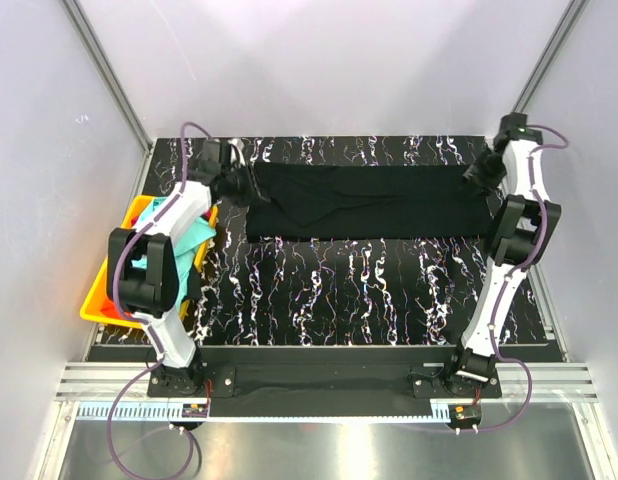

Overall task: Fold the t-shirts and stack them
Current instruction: Fold the tshirt

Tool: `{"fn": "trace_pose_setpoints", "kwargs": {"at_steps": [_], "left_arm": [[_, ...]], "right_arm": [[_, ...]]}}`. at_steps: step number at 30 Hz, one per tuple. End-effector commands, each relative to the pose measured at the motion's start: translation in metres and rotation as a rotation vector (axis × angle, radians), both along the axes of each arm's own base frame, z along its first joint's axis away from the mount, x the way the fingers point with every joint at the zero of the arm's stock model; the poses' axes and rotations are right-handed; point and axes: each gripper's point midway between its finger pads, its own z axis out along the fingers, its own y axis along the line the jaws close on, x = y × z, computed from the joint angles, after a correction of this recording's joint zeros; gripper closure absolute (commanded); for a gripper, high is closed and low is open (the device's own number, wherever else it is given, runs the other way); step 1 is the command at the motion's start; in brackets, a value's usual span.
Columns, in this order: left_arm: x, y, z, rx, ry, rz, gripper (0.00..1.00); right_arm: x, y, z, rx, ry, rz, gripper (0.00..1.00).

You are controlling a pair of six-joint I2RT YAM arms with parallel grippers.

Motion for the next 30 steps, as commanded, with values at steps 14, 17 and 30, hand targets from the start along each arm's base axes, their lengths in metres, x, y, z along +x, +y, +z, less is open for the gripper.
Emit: {"fn": "trace_pose_setpoints", "kwargs": {"at_steps": [14,17,30], "left_arm": [[-0.012,0.006,-0.110,0.078,0.182,-0.013,0.73],[-0.026,0.019,-0.128,0.125,0.262,-0.005,0.74],[-0.027,0.021,-0.069,0.141,0.130,-0.094,0.73]], "right_arm": [[-0.044,0.036,-0.061,0.022,0.111,0.094,0.70],[-0.052,0.024,-0.071,-0.031,0.154,0.075,0.71],[-0.062,0.025,-0.044,-0.054,0.138,0.062,0.64]]}}
